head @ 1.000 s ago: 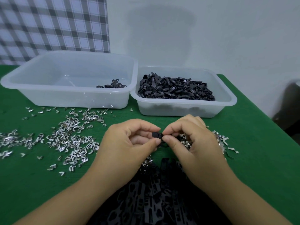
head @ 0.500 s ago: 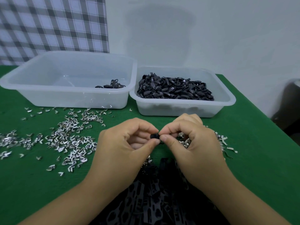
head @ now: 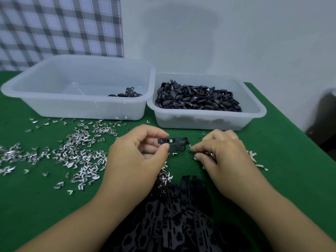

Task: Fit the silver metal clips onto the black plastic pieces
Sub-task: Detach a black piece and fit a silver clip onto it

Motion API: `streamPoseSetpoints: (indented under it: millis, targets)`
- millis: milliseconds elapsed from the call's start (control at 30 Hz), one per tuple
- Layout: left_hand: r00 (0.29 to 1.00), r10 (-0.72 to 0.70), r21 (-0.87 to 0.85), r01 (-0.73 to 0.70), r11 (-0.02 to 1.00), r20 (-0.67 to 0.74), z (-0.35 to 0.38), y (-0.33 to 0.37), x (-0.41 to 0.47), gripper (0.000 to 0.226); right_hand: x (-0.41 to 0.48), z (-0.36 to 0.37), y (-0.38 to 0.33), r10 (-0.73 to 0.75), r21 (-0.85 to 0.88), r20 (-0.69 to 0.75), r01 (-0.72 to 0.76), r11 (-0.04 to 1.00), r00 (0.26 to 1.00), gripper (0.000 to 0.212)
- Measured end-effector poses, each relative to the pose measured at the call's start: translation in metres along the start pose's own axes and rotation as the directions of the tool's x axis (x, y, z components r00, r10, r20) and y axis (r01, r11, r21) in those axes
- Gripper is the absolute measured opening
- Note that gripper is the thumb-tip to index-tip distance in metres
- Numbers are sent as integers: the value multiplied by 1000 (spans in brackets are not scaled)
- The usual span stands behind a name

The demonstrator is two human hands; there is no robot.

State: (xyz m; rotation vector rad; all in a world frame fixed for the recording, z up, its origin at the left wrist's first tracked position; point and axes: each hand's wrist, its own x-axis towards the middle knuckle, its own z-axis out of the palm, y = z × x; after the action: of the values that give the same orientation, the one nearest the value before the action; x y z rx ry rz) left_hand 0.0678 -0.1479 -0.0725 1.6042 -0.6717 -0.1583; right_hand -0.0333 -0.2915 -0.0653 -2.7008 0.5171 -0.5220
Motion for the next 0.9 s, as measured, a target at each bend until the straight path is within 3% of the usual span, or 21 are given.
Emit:
streamPoseSetpoints:
  millis: [367,633,800,900]
  targets:
    - [1000,-1,15,1,1000,12,0,-1,0,27,-2,1,-3,-33,-61,64,37,997,997,11]
    - [991,123,180,-129,975,47,0,0,-1,35,-6,-1,-11,-9,290,-153,54,955,988,17]
    - [977,178,229,-201,952,119,0,3,-2,25,-8,3,-18,96,633,-177,38,774,979,15]
    - [966,197,233,-232,944,165,-1,3,-3,15,-9,3,-21,111,708,-186,55,705,976,18]
